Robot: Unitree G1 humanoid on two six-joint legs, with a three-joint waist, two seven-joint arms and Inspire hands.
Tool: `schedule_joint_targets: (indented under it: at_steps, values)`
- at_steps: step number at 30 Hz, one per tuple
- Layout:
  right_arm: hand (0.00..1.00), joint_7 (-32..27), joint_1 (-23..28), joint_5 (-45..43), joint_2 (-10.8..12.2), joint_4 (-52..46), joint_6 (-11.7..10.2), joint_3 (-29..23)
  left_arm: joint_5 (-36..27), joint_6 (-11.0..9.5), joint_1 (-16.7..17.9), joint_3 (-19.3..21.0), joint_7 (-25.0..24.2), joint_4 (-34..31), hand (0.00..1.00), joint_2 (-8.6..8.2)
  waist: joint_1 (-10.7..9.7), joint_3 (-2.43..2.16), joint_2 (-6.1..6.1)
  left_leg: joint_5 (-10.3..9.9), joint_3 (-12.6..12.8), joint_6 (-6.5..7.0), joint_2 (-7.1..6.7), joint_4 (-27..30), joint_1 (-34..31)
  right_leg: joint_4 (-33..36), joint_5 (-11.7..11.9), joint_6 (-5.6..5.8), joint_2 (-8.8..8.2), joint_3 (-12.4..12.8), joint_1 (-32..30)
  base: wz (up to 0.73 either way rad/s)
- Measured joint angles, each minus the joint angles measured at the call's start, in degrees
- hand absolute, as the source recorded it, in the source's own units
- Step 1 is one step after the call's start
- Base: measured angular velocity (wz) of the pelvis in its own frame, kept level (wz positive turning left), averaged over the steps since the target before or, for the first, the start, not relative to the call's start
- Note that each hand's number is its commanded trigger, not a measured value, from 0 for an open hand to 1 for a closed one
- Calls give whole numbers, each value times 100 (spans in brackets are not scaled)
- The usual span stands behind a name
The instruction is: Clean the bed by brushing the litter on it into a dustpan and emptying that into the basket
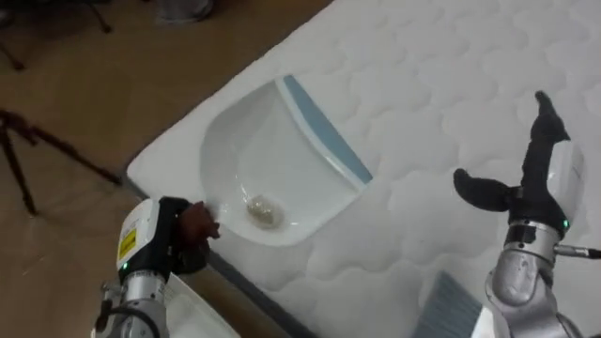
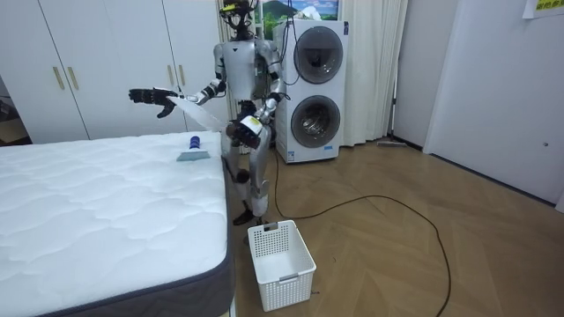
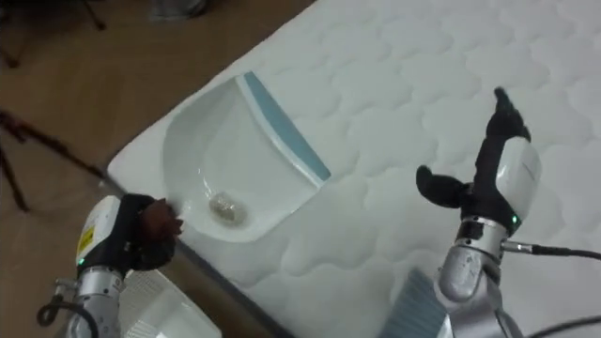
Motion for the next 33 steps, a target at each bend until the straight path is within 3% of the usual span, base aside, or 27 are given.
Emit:
schedule_joint_targets:
  at_steps: [1, 2, 3, 4, 6, 7, 9, 11, 14, 15, 16, 17, 18, 19, 20, 23, 28, 29, 30, 31, 33]
  values:
    - [0, -10, 30, 0, 27, -14, 0, 4, -3, 0, 36, 9, 1, -6, 100, 14, 76, -22, -15, -144, 319, 26, 137, 355, -2, 35, -20, 34, -80, -194, 39, 44]
    - [0, -21, 55, 0, 83, -66, 0, 14, -4, 2, 83, 22, 2, -9, 100, 52, 235, -69, 36, -640, 570, -48, 392, 805, 117, 84, -49, 96, -119, -467, 127, 27]
    - [0, -12, 27, 0, 95, -106, -2, 21, -1, 2, 57, 26, 9, -10, 100, 66, 327, -22, 136, -1012, 423, -59, 473, 822, 167, 311, -108, 177, -104, -571, 187, 39]
    - [0, 10, 29, 5, 118, -103, -2, 29, -2, 2, 55, 26, 8, -8, 100, 81, 313, 31, 184, -1078, 300, 24, 415, 823, 168, 418, -131, 198, -89, -518, 180, 99]
    - [0, 77, 108, -6, 187, -108, -13, 8, 0, 13, 178, 24, 0, -14, 100, 86, 136, -54, 12, -883, -226, 98, 23, 615, 187, 432, -101, 154, 136, 844, -48, 130]
    - [0, 76, 107, -6, 183, -112, -16, 1, 2, 15, 213, 25, -2, -21, 100, 66, 153, -71, -5, -834, -233, 140, -11, 543, 215, 445, -84, 161, 150, 1073, -88, 70]
    - [0, 90, 115, -97, 196, -120, -59, 53, 46, 52, 344, 90, -36, -116, 100, 47, 414, -56, 36, -789, -353, 210, -96, 501, 244, 432, -18, 201, 221, 1377, -52, 27]
    - [0, 98, 112, -287, 196, -121, -81, 90, 71, 100, 349, 160, -37, -188, 100, 48, 562, -44, 69, -744, -491, 235, -147, 476, 176, 411, -6, 207, 220, 1348, -46, 45]
    - [0, 101, 113, -320, 196, -114, -102, 93, 73, 126, 358, 174, -52, -226, 100, 35, 533, -29, 122, -625, -853, 284, -294, 482, 6, 324, -43, 236, 188, 1131, 28, 81]
    - [0, 100, 108, -293, 194, -114, -102, 117, 70, 146, 356, 175, -99, -232, 100, 32, 533, -30, 118, -585, -892, 295, -334, 518, -84, 272, -70, 233, 169, 977, 45, 85]
    - [0, 100, 109, -267, 194, -114, -101, 143, 70, 180, 352, 174, -124, -232, 100, 24, 470, -27, 123, -569, -769, 315, -311, 563, -149, 233, -83, 227, 159, 819, 90, 117]
    - [0, 97, 115, -205, 198, -110, -90, 199, 47, 250, 322, 158, -170, -227, 100, 1, 244, -16, 132, -573, 111, 431, -53, 607, -300, 191, -158, 229, 104, 473, 206, 149]
    - [0, 91, 129, -196, 202, -107, -72, 241, 31, 268, 285, 93, -178, -217, 100, -2, 143, -15, 129, -639, 963, 554, 202, 643, -356, 311, -311, 248, 78, 287, 211, 132]
    - [0, 92, 128, -189, 202, -106, -58, 263, 6, 268, 280, 57, -185, -210, 100, -8, 149, -5, 107, -654, 1044, 562, 213, 637, -347, 403, -371, 251, 41, 310, 176, 54]
    - [0, 102, 123, -188, 203, -103, -59, 303, -5, 280, 287, 11, -215, -202, 100, -11, 298, 2, 98, -699, 1008, 537, 165, 622, -321, 526, -440, 273, 27, 405, 105, 13]
    - [0, 124, 94, -159, 202, 134, -83, 311, -5, 279, 269, -16, -237, -200, 100, 7, 308, 14, 83, -702, 824, 573, 10, 624, -296, 732, -555, 335, -42, 496, 68, 26]
    - [0, 223, -23, 26, 203, 752, -90, 326, -2, 248, 262, -11, -238, -108, 100, 76, 450, 42, 67, -681, 712, 680, -55, 599, -304, 1875, -573, 341, -244, 753, -480, 14]
    - [0, 219, -32, 63, 203, 851, -88, 322, -19, 210, 251, -12, -238, -38, 100, 75, 468, 63, 84, -696, 625, 692, -91, 609, -309, 2105, -590, 367, -270, 958, -631, 25]
    - [0, 218, -39, 111, 205, 897, -89, 343, -16, 213, 192, -13, -252, 32, 100, 87, 477, 85, 112, -718, 537, 743, -98, 600, -332, 2265, -632, 384, -190, 1267, -875, 26]
    - [0, 219, -40, 122, 206, 905, -89, 353, -14, 213, 151, -12, -265, 51, 100, 97, 485, 103, 139, -708, 453, 748, -103, 603, -354, 2334, -638, 385, -141, 1390, -1020, 32]
    - [0, 219, -51, 122, 207, 922, -93, 371, -23, 207, -9, -8, -270, 71, 100, 158, 482, 114, 152, -645, 234, 700, -150, 606, -435, 2326, -634, 388, 20, 1875, -1582, 50]
